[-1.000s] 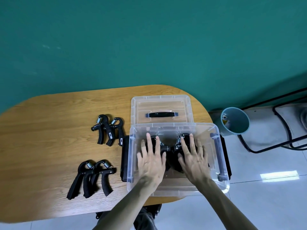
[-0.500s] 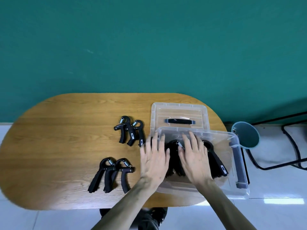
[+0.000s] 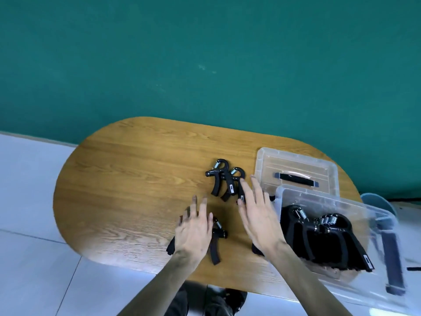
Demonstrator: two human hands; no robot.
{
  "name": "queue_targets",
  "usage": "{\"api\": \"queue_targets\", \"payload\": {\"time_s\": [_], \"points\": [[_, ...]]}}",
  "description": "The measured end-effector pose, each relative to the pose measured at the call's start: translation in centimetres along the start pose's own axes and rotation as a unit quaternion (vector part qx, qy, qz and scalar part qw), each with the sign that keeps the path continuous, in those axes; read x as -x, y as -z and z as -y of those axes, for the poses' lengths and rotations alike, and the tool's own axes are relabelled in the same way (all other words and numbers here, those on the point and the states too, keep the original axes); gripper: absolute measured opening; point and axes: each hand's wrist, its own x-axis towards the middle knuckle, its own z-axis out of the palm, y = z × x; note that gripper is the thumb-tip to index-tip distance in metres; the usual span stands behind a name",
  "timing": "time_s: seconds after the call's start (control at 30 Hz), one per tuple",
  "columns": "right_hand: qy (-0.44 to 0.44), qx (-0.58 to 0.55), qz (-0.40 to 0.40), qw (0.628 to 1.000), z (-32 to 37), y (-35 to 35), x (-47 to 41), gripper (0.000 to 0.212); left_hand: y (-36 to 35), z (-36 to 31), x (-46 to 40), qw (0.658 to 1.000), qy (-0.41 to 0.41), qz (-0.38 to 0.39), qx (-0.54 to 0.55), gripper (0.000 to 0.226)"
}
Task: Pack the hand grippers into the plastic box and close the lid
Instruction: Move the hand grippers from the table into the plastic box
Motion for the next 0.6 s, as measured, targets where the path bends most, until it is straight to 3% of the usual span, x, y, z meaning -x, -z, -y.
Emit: {"api": "queue_targets", "payload": {"time_s": [0.37,0.6], "points": [[-0.024,0.061,0.106,0.992,2.3,-6.6,-5.2,0.055,-5.6,7.3,-0.9,0.994,0.000,0.110,0.013,0.067],[-0.067,0.079,0.148,0.984,2.2,-10.8,-8.9,0.057,-10.1,9.0,-0.8,0.995,-0.033,0.090,0.036,0.075]]}}
